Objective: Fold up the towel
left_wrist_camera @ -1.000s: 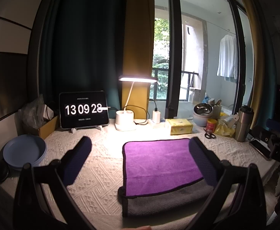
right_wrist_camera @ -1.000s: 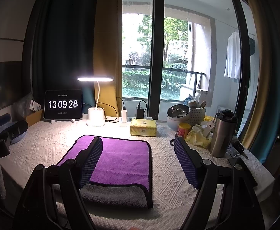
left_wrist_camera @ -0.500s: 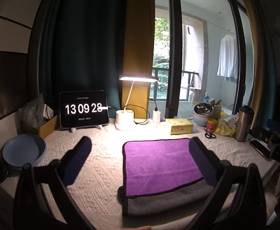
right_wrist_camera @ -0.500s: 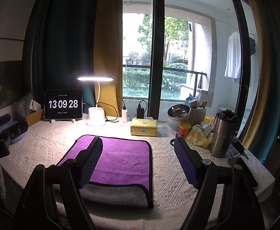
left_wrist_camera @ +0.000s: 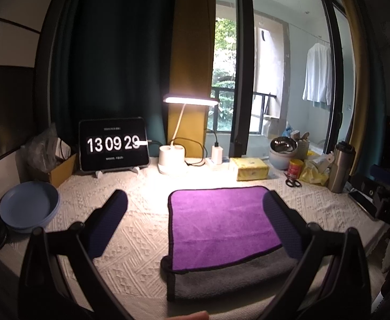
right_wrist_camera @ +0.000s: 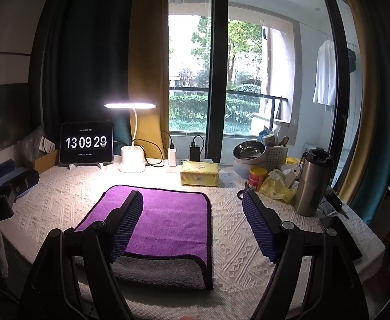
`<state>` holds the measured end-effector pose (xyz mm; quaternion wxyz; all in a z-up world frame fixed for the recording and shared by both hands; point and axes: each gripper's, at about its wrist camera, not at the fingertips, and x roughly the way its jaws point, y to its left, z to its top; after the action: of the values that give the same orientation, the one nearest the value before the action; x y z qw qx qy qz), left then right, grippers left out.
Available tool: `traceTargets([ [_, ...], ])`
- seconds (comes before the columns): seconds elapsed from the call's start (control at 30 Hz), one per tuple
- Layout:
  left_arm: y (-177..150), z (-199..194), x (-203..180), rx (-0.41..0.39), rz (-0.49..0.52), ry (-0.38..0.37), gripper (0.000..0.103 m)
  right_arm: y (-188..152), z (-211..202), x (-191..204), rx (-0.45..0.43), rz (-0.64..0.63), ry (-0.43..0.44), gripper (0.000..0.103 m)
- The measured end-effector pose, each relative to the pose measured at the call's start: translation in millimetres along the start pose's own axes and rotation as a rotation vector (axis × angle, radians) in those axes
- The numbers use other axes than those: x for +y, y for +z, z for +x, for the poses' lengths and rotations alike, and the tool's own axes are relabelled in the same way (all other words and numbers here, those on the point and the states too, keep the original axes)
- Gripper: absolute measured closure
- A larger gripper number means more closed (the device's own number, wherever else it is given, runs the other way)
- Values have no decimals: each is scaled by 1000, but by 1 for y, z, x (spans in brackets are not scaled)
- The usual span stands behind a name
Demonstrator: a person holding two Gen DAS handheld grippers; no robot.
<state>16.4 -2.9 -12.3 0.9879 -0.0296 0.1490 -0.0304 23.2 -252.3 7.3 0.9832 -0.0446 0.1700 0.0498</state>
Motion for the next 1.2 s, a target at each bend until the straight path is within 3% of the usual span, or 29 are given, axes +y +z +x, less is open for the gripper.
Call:
traceTargets([
  [0.13,-6,16,-1,67,3,-8,1,-6,11,-4,38,9,20,23],
  [0.47,-52,68,3,322,-16,-49,2,-41,59,-14,226,50,89,26],
  [0.53,-60,75,3,355,-17,-54,2,-50,71,-14,269,49,108,35],
  [0.7,-80,91,3,440,-25,-66,4,-70,96,-12,351,41,128,45],
  [0.77,-86,96,4,472,-22,-57,10,-77,104,-13,378,47,130,46],
  [0.97,-97,102,7,519,-3,-25,17,-91,117,-9,430,34,142,49],
  [1.07,-105,105,7,548,1,-23,32,-96,119,-6,442,21,136,52],
  [1.13,-105,103,4,536,18,-19,36,-99,120,-6,444,13,128,53],
  [1.2,-105,102,2,529,31,-25,46,-101,120,-6,439,-1,112,62],
])
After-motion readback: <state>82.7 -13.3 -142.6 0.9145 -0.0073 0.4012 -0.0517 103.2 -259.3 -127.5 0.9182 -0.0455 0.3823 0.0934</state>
